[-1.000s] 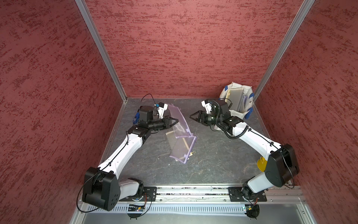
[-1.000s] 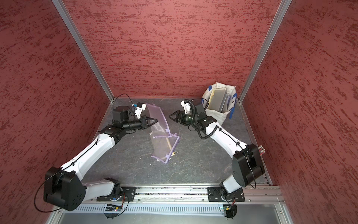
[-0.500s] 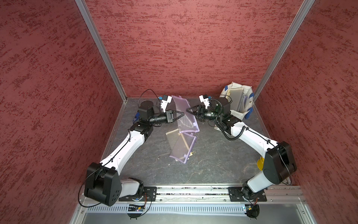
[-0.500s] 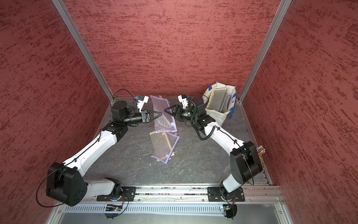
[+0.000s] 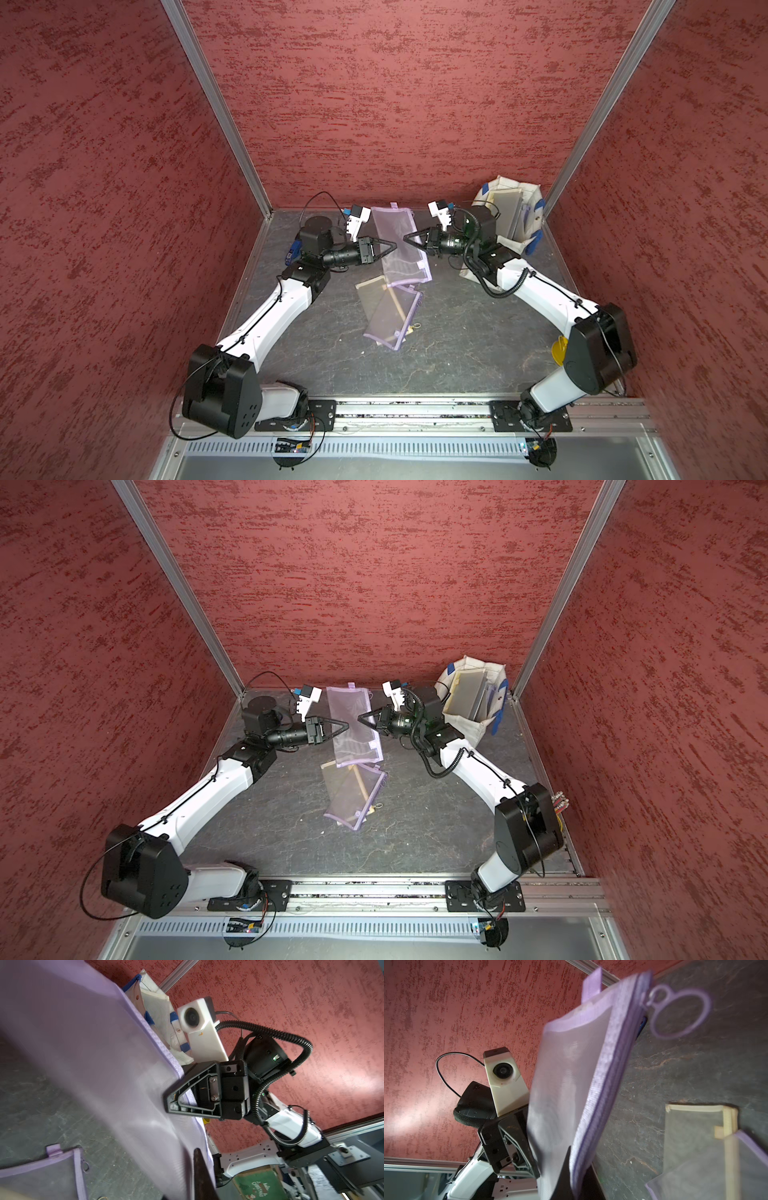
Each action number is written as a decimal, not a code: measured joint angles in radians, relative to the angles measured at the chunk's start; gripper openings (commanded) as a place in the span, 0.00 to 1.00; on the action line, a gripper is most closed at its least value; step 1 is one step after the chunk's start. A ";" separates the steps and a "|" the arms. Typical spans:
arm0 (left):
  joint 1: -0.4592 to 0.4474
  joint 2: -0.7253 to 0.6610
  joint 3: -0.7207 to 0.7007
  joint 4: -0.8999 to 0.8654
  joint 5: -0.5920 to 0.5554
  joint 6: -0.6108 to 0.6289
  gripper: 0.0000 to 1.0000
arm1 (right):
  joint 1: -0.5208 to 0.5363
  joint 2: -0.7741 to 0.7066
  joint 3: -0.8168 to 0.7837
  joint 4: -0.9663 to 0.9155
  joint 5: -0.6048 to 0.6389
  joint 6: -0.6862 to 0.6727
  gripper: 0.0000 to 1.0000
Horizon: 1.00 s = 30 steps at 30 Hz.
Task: Put the pencil pouch into the canvas bag
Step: Place the pencil pouch in the canvas bag.
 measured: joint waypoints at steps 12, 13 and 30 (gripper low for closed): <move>-0.054 0.001 0.026 -0.311 -0.218 0.163 1.00 | -0.284 0.093 0.567 -0.583 0.229 -0.357 0.00; -0.066 0.001 0.026 -0.321 -0.231 0.168 1.00 | -0.309 0.118 0.626 -0.632 0.260 -0.383 0.00; -0.301 0.101 0.057 -0.357 -0.424 0.178 1.00 | -0.510 0.464 1.124 -1.124 0.695 -0.648 0.00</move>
